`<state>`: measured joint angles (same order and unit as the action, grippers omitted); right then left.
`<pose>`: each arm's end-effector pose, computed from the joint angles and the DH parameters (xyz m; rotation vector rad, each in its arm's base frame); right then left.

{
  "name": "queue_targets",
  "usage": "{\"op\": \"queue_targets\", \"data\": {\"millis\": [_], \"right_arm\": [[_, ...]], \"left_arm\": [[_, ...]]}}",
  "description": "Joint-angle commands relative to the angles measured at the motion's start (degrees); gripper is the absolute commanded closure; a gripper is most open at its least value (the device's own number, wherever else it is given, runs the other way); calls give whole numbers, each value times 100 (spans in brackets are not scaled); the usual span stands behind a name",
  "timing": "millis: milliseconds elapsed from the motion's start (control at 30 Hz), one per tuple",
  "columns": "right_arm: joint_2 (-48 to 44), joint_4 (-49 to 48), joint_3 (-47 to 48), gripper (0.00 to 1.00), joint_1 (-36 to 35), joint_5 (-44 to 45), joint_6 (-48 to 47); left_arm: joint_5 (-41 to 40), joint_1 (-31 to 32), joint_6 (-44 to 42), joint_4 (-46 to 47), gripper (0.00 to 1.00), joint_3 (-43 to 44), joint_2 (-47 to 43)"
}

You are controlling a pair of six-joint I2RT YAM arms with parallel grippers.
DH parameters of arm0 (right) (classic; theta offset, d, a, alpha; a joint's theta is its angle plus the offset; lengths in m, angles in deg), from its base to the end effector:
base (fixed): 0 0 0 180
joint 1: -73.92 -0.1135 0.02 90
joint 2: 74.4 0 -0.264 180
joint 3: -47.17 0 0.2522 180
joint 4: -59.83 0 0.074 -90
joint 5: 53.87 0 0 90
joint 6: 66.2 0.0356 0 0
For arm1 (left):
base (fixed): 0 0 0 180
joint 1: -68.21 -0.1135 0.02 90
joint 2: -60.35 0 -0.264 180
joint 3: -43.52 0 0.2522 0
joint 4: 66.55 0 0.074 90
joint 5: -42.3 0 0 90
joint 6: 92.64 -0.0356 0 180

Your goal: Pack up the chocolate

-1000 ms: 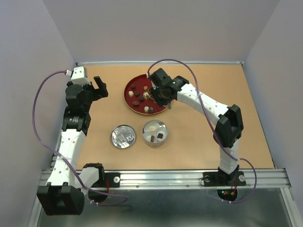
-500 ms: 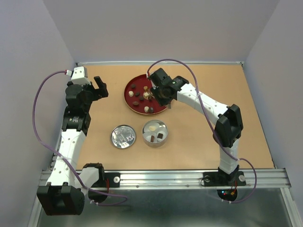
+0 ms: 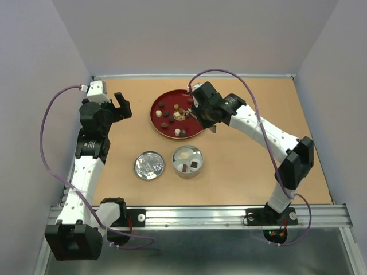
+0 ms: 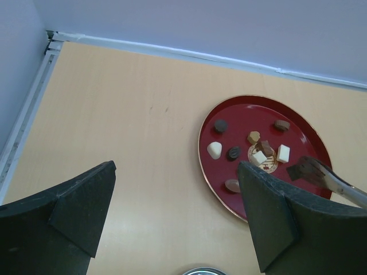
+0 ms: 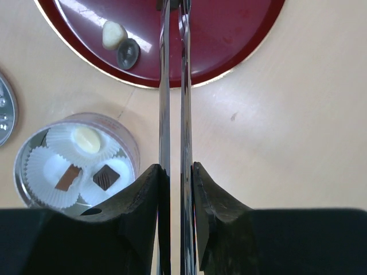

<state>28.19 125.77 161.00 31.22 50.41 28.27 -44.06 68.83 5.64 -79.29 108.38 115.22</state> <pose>0.2908 0.2564 0.3318 -0.7191 2.3770 0.0310 0.2258 -0.0047 0.3679 -0.0593 1.6203 -0.1712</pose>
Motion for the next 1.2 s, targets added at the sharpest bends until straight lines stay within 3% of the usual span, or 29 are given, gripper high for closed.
{"op": "queue_targets", "data": {"millis": [0, 200, 667, 1167], "right_arm": [[-669, -86, -198, 73, 33, 102, 98], [-1337, 221, -321, 73, 16, -697, 238], [-2295, 1382, -927, 73, -195, -1665, 502], [-2463, 891, -1622, 73, -265, -2087, 555]], "left_arm": [[120, -18, 43, 259, 1, -29, -20], [85, -18, 25, 241, 1, -38, -47], [-56, -18, -10, 197, 1, -20, 6], [-83, -18, -10, 180, 1, -20, 68]]}}
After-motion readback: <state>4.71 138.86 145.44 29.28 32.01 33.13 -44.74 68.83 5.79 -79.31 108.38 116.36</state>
